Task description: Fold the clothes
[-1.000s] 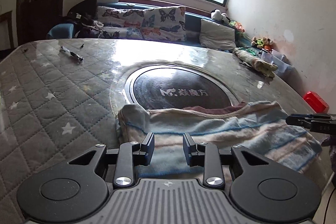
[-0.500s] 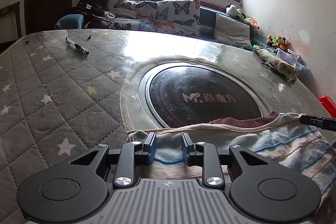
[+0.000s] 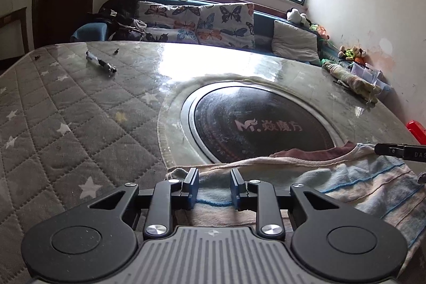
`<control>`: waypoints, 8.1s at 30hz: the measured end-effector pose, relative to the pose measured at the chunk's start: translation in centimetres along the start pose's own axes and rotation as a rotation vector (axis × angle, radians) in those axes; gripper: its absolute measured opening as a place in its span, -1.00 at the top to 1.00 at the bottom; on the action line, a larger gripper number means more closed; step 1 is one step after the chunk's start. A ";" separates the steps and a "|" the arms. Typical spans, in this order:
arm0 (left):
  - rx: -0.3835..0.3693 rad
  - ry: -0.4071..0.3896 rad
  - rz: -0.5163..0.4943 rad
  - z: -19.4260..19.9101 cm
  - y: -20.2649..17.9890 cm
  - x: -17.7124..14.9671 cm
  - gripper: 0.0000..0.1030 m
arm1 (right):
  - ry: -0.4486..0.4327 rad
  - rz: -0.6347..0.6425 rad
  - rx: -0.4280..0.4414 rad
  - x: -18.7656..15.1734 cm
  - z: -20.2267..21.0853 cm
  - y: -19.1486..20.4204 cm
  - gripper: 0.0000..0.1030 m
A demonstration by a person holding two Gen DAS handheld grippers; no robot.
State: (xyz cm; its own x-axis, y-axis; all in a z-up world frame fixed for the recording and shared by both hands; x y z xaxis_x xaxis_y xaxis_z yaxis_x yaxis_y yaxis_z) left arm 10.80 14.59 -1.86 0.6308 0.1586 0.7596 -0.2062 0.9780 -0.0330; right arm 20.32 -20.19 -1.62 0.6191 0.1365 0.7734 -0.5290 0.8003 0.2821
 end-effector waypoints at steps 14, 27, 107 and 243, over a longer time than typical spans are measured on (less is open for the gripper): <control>-0.004 -0.036 -0.023 2.1 -0.5 -0.9 0.29 | 0.085 0.172 0.147 -2.2 -0.2 7.1 0.31; 0.008 -0.044 -0.031 2.1 -0.4 -0.9 0.29 | 0.193 0.403 0.261 -6.4 0.0 13.5 0.18; -0.225 0.169 0.478 6.7 3.0 -0.8 0.75 | 0.041 0.402 0.455 -4.9 3.1 18.4 0.31; -0.341 0.126 -0.135 -4.2 -19.2 3.8 0.23 | 0.081 -0.059 0.035 1.2 0.6 -4.8 0.50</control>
State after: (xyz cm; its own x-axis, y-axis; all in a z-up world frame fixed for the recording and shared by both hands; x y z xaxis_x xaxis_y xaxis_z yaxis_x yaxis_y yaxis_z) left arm 20.28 -3.06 -1.08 0.7265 0.0203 0.6868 0.1318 0.9769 -0.1682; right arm 23.23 -24.24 -1.69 0.6939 0.1373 0.7069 -0.5094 0.7875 0.3470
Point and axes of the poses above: each gripper's, at about its wrist camera, not at the fingertips, and z roughly against the way its jaws point, y to its left, x to its top, the point moved 1 cm from there along -z, roughly the way its jaws point, and after that the axes turned 13 degrees about x, right-handed, at the moved point
